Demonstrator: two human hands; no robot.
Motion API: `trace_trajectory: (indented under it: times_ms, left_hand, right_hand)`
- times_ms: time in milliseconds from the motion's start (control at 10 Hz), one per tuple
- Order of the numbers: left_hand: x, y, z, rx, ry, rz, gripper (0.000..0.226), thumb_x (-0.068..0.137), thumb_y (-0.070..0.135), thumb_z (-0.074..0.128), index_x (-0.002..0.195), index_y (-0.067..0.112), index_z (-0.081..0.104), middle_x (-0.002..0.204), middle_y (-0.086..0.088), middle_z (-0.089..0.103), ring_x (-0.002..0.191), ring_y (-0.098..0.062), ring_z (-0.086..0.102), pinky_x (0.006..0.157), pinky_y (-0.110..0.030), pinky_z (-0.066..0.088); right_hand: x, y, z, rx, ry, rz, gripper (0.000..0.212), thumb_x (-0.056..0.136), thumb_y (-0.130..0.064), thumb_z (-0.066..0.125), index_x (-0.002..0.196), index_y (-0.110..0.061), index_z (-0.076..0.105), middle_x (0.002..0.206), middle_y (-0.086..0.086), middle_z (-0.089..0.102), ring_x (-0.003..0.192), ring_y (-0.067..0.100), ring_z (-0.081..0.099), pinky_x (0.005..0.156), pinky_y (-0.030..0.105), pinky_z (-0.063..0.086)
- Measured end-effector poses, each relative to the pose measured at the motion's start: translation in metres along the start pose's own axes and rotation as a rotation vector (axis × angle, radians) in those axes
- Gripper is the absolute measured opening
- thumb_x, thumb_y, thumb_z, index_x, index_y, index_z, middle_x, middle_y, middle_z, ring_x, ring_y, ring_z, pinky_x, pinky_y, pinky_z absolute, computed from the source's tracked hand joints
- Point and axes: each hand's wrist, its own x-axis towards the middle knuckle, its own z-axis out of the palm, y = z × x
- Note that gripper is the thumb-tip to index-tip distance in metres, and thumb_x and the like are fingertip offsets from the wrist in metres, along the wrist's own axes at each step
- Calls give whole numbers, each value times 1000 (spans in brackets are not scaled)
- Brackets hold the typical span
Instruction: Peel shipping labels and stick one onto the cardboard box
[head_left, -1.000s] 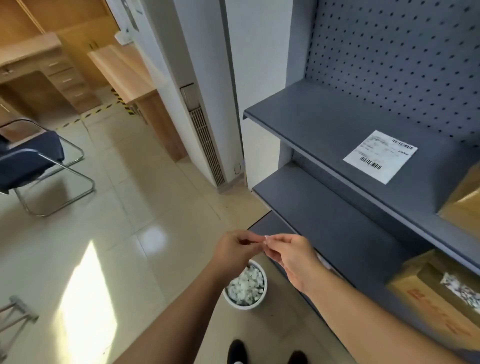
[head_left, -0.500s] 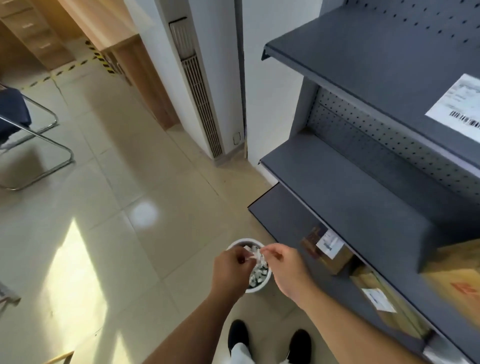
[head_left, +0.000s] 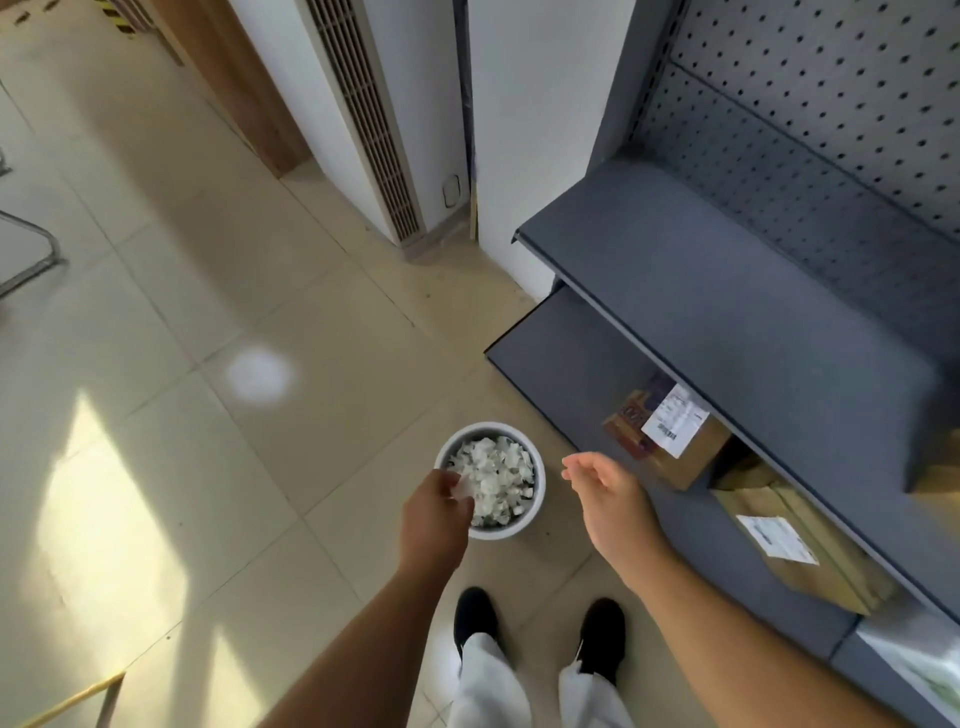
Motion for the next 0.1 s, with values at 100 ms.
trace_trajectory:
  times_ms: [100]
  left_hand:
    - [6,-12,7,-49,-29,-25,32,87,24,71,119,21,69,113,4,73,98,-16,70,79,-33,56]
  right_hand:
    - [-2,7,13,0,0,23,23,104,-27,53,110,-19,73,105,-10,73,102,3,65,79,14,46]
